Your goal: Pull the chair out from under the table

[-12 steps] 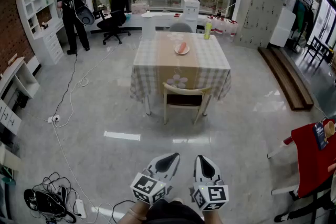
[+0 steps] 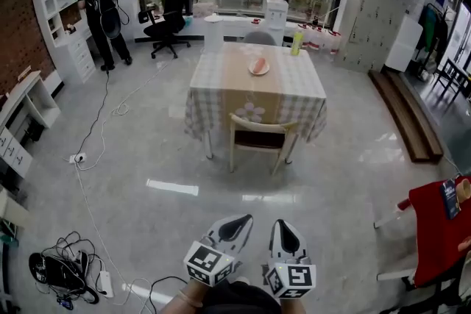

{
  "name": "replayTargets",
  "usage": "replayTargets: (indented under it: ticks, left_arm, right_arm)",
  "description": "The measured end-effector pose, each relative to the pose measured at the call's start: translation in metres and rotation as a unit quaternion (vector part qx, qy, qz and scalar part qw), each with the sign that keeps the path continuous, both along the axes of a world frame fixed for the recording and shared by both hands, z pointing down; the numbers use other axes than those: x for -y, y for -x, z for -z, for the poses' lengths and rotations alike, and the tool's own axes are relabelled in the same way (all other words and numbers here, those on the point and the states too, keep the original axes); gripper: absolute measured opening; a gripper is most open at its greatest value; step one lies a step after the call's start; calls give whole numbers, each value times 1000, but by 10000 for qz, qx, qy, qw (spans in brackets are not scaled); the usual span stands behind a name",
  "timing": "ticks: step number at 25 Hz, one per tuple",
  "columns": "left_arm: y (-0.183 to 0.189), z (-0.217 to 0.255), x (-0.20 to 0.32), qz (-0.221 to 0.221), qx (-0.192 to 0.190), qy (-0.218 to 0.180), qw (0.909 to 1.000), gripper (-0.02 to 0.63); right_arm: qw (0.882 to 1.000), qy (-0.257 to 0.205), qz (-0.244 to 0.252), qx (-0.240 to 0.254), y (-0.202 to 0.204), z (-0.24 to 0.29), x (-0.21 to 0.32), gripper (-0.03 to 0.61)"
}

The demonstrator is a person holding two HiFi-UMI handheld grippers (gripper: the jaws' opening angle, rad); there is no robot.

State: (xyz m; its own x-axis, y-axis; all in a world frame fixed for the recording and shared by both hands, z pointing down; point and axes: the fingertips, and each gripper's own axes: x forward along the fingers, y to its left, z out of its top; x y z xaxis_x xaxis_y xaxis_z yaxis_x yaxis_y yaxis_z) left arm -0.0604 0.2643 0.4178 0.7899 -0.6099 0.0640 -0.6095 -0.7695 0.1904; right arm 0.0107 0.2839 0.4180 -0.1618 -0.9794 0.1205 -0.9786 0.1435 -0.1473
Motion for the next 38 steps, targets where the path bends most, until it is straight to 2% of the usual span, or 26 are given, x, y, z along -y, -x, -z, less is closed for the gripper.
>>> replayTargets:
  ticks: [10, 19, 29, 38]
  left_arm:
    - [-21, -27, -21, 27, 286, 121, 9995, 9]
    - [-28, -39, -10, -9, 286, 321, 9991, 9]
    - [-36, -36, 57, -15, 292, 332, 9990, 9]
    - [-47, -24, 126, -234, 224, 282, 9991, 9]
  right_arm:
    - [9999, 93, 85, 117, -19, -21, -21, 11]
    - [9993, 316, 160, 120, -25, -38, -5, 11]
    - [9978, 475, 440, 118, -26, -40, 62, 11]
    - [9988, 382, 301, -24, -36, -24, 131, 11]
